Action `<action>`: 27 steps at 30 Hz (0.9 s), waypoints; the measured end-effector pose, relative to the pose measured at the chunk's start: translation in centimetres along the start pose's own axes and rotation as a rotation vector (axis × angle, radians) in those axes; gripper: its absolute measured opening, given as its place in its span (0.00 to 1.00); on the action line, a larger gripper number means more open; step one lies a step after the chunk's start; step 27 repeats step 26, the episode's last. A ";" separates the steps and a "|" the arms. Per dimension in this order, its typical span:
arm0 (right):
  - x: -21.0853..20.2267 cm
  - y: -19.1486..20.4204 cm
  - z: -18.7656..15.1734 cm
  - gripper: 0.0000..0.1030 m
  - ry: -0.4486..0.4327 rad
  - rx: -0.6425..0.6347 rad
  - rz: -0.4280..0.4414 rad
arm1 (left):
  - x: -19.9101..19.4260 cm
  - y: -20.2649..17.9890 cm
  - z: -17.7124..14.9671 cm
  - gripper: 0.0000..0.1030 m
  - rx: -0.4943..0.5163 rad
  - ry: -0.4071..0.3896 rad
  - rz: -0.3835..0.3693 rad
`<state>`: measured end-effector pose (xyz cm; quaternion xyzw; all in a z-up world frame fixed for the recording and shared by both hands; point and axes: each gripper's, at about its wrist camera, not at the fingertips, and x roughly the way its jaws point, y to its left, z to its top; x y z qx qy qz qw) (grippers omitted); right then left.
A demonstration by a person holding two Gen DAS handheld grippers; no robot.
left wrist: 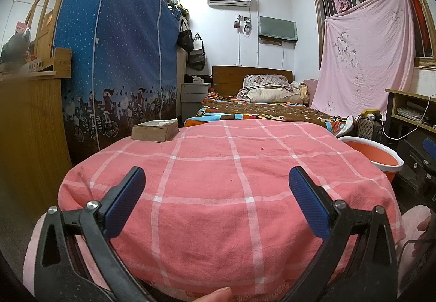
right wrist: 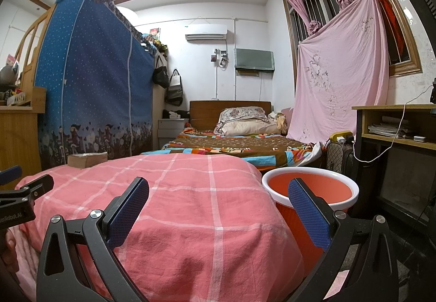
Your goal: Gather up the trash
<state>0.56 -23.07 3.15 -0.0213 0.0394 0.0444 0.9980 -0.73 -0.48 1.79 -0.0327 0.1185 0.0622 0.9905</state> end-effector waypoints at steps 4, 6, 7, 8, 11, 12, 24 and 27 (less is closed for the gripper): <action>0.0 0.0 0.0 1.00 0.000 0.000 0.000 | 0.0 0.0 0.0 0.87 0.000 0.001 0.004; 0.0 0.1 0.0 1.00 0.001 0.000 -0.001 | -0.1 0.1 0.1 0.87 -0.001 0.001 0.013; -0.1 0.1 0.0 1.00 0.001 0.001 -0.001 | 0.0 0.2 0.1 0.87 0.000 0.001 0.018; 0.0 0.1 0.1 1.00 0.000 0.001 -0.001 | 0.0 0.3 0.1 0.87 0.001 0.001 0.025; 0.0 0.1 0.1 1.00 0.001 0.001 -0.001 | 0.1 0.5 0.0 0.87 0.004 0.007 0.034; 0.0 0.0 0.1 1.00 0.000 0.001 0.000 | 0.3 0.6 -0.1 0.87 0.006 0.008 0.037; -0.1 0.2 0.1 1.00 0.002 0.001 -0.001 | 0.6 0.9 -0.1 0.87 0.020 0.010 0.037; -0.1 0.2 0.1 1.00 0.002 0.001 -0.001 | 0.6 0.9 -0.1 0.87 0.020 0.010 0.038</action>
